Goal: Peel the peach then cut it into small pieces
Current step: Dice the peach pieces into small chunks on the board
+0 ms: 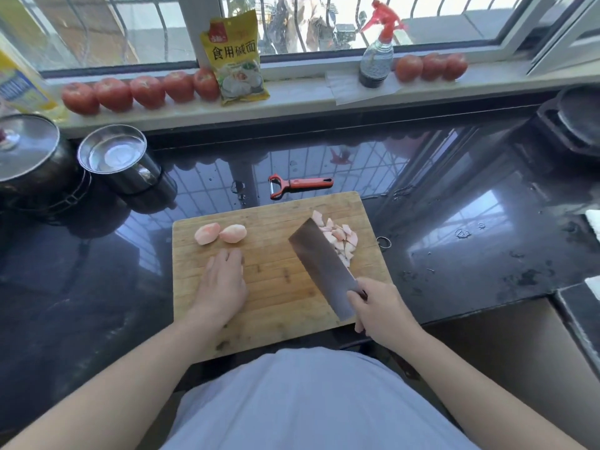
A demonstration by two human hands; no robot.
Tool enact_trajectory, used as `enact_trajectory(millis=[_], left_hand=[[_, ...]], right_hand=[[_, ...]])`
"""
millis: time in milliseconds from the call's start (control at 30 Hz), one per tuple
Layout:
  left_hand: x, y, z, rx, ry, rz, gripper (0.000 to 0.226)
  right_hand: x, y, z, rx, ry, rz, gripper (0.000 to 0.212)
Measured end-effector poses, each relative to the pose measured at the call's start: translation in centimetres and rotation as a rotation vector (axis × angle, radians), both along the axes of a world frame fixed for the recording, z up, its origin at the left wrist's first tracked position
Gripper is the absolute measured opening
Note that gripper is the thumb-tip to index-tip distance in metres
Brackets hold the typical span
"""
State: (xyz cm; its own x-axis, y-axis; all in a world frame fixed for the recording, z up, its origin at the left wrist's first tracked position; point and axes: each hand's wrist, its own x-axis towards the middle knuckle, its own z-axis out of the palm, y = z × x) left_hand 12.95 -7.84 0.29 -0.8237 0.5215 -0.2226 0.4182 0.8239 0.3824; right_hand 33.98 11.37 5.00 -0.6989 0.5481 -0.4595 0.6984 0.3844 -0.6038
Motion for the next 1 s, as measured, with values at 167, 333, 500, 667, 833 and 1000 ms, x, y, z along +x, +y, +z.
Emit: enact_trajectory(millis=[167, 333, 500, 667, 833, 1000], left_hand=[[-2.5, -1.5, 1.1, 0.092, -0.003, 0.002, 0.033], [-2.0, -0.2, 4.0, 0.456, -0.123, 0.138, 0.023], [-0.9, 2.8, 2.8, 0.153, -0.407, -0.248, 0.017], [0.5, 5.3, 1.2, -0.090, -0.314, -0.440, 0.018], [-0.4, 5.5, 0.1, -0.076, -0.435, -0.163, 0.020], [0.2, 4.8, -0.4, 0.077, -0.495, 0.061, 0.018]], right_hand=[[-0.9, -0.9, -1.6, 0.228, 0.055, 0.312, 0.025], [-0.1, -0.8, -3.4, 0.658, 0.080, 0.686, 0.039], [0.8, 0.3, -4.2, 0.684, 0.119, 0.722, 0.052], [1.2, 0.9, -4.2, 0.663, 0.220, 0.695, 0.050], [3.6, 2.7, -3.1, 0.611, 0.285, 0.635, 0.044], [5.7, 3.2, -2.9, 0.393, 0.144, 0.264, 0.010]])
